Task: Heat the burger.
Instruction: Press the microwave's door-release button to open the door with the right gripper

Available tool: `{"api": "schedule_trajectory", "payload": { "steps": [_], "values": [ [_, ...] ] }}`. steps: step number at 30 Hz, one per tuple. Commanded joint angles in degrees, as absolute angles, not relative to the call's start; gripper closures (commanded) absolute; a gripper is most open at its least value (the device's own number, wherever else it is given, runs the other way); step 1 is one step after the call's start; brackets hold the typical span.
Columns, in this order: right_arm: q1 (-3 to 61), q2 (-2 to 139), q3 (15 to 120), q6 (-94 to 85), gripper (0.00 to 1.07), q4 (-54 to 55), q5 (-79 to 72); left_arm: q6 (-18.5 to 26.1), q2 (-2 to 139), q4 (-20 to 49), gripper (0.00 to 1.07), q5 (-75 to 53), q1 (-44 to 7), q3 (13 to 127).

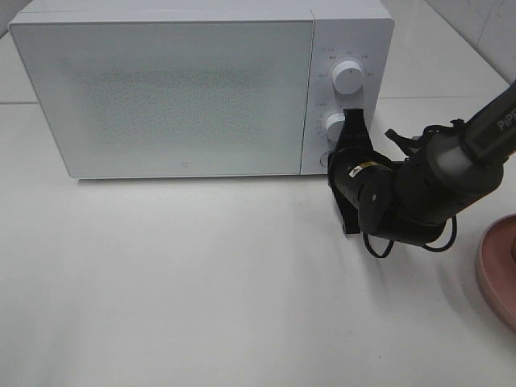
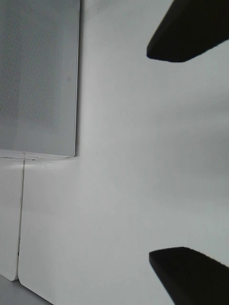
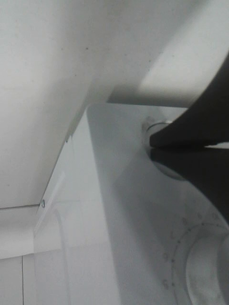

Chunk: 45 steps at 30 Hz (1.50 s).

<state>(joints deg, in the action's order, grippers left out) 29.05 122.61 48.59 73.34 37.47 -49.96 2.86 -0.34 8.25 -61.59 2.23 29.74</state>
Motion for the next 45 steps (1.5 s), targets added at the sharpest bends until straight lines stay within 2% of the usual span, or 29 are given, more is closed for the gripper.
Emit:
{"api": "schedule_trajectory", "payload": {
  "steps": [1, 17, 28, 45],
  "values": [
    [28.71, 122.38, 49.05, 73.34, 1.07, 36.44, -51.68, 2.69, -1.20, 8.59, 0.09, -61.31, 2.06, 29.68],
    [28.71, 122.84, 53.51, 74.20, 1.07, 35.87, -54.49, 2.69, -1.20, 8.59, 0.09, -61.31, 2.06, 29.68],
    [28.02, 124.85, 57.35, 69.67, 1.07, 37.41, -62.57, 2.75, -1.15, 8.59, 0.09, -61.31, 2.06, 29.68],
    [27.50, 124.79, 57.58, 68.98, 1.07, 38.39, -64.23, 2.75, -1.15, 8.59, 0.09, -61.31, 2.06, 29.68]
  ]
}}
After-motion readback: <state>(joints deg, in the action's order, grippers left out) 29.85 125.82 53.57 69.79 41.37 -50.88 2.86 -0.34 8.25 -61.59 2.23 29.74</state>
